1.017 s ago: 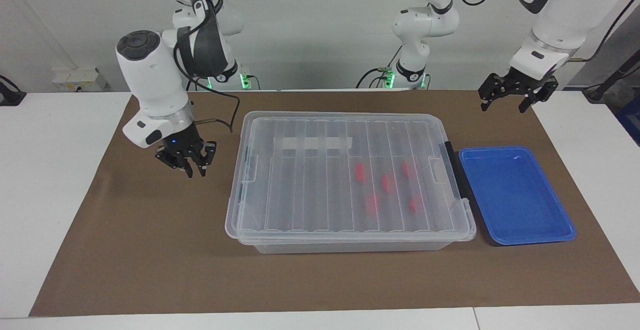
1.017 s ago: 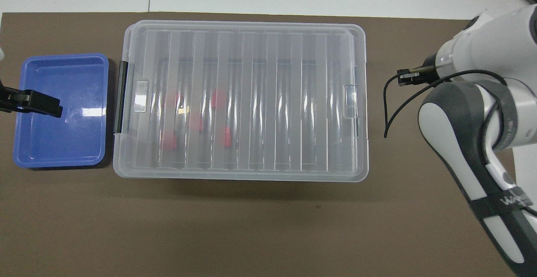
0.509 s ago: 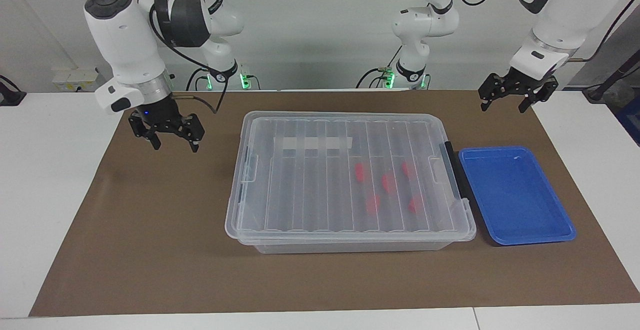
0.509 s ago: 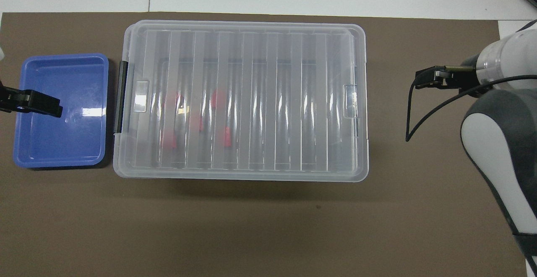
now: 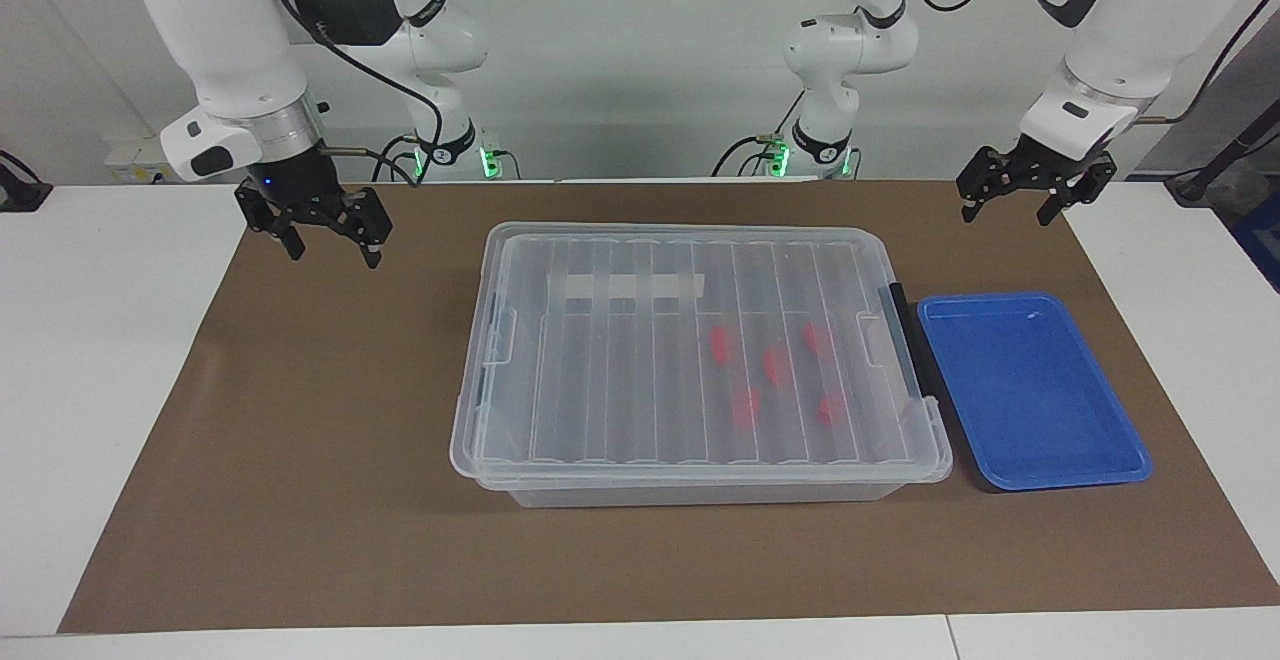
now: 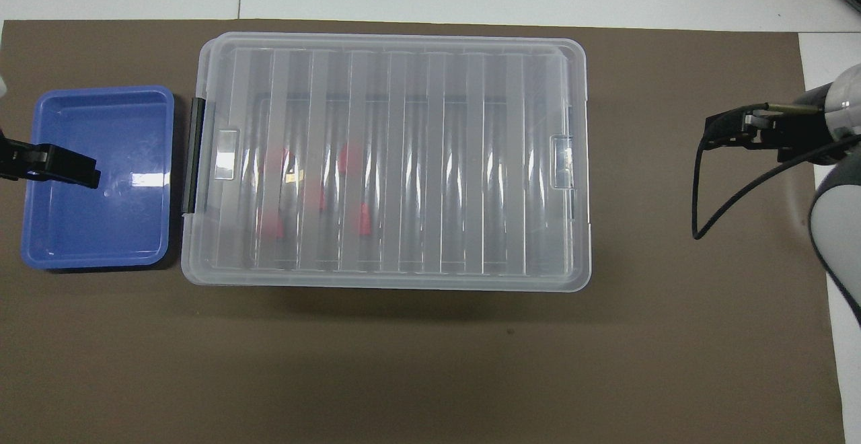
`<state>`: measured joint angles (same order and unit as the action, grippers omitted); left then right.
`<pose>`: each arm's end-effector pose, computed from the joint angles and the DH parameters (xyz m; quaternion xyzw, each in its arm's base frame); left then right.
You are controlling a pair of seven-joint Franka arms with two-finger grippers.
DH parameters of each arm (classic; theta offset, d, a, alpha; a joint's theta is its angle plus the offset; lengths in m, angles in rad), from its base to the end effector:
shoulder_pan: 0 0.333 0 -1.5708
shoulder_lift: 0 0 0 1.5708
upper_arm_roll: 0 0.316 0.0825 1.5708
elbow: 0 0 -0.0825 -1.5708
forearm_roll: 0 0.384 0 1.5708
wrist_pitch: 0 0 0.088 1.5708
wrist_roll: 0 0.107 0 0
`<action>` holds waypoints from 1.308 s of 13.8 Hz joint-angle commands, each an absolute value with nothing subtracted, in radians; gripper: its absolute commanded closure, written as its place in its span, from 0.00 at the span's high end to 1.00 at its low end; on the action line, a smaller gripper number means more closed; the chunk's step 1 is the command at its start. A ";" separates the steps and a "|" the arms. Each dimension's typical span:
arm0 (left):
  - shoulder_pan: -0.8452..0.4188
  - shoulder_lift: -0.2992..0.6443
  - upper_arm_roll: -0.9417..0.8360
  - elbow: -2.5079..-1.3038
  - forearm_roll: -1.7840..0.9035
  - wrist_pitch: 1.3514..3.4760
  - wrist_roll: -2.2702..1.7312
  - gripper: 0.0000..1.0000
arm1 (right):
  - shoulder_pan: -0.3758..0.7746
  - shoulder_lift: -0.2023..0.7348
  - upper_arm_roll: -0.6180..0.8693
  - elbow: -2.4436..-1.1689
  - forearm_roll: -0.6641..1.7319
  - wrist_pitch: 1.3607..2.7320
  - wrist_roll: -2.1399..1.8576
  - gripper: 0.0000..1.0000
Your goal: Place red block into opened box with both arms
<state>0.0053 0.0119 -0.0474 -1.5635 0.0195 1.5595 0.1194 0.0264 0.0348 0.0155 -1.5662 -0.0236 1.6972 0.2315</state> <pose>0.5565 -0.0212 0.6204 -0.9967 0.0806 0.0083 0.0092 0.5772 0.0218 0.6188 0.9944 -0.0936 0.0492 0.0048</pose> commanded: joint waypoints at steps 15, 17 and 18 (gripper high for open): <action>0.003 -0.006 -0.043 -1.583 0.031 1.559 0.123 1.00 | -0.005 -0.034 0.021 -1.609 -0.017 1.583 0.216 1.00; 0.003 -0.006 -0.043 -1.583 0.031 1.559 0.123 1.00 | -0.005 -0.034 0.023 -1.611 -0.017 1.585 0.218 1.00; 0.002 -0.006 -0.043 -1.583 0.031 1.559 0.124 1.00 | -0.005 -0.034 0.023 -1.611 -0.017 1.589 0.221 1.00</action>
<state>0.0053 0.0119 -0.0474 -1.5635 0.0195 1.5595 0.1194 0.0067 -0.0105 0.0160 -1.5785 -0.0236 1.5604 0.2310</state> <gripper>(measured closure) 0.000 0.000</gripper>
